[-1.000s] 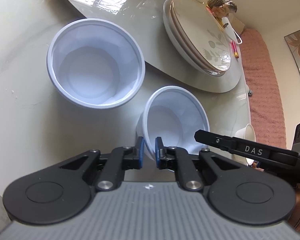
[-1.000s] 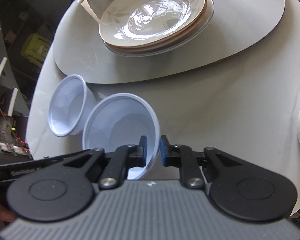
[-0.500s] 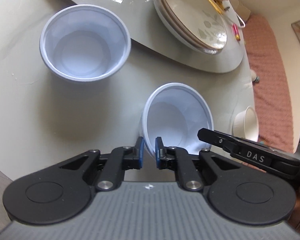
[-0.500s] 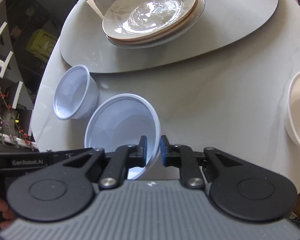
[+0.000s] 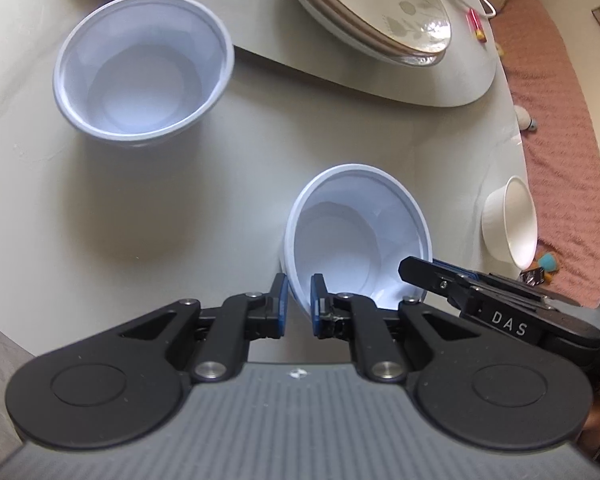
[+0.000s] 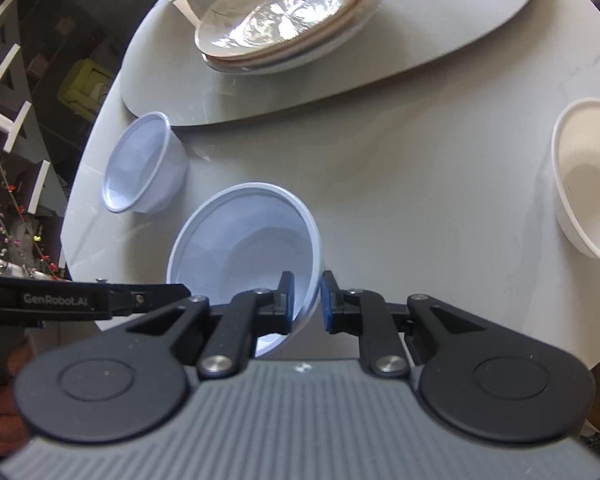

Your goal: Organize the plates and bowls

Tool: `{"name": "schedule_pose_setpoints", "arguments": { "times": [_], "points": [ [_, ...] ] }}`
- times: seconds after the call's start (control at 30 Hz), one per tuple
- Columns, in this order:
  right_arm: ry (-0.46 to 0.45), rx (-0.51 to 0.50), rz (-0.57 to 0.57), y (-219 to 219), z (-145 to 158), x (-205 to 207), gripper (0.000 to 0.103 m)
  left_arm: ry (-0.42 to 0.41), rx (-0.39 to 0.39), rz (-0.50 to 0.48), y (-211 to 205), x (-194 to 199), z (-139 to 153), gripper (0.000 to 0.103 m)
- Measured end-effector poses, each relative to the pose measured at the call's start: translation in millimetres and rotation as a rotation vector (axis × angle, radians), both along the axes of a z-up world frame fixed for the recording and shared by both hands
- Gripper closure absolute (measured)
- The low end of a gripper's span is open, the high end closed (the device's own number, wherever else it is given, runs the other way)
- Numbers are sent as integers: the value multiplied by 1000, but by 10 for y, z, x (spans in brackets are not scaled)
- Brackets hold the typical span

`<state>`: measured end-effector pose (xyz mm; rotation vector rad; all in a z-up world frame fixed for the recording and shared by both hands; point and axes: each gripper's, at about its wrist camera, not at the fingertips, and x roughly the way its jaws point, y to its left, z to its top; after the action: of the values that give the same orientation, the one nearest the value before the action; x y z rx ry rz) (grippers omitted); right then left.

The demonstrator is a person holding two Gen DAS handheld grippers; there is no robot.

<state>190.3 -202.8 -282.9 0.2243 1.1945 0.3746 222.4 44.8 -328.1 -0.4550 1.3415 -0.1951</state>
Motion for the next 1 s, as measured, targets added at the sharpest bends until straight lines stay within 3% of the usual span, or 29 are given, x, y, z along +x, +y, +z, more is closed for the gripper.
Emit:
{"name": "schedule_pose_setpoints", "arguments": {
  "times": [0.2,0.33,0.53,0.77,1.0],
  "points": [
    [-7,20,-16,-44,-6,-27,83,1,34,-29,-52,44,50,89],
    [-44,2,-7,-75,99,-84,66,5,19,-31,-40,73,89,88],
    [-116,-12,29,-105,308,-118,66,-22,43,-48,-47,22,223,70],
    [-179,17,17,-219,568,-118,66,-76,68,16,33,-66,443,69],
    [-281,34,39,-276,967,-187,66,-211,93,83,69,-155,935,69]
  ]
}}
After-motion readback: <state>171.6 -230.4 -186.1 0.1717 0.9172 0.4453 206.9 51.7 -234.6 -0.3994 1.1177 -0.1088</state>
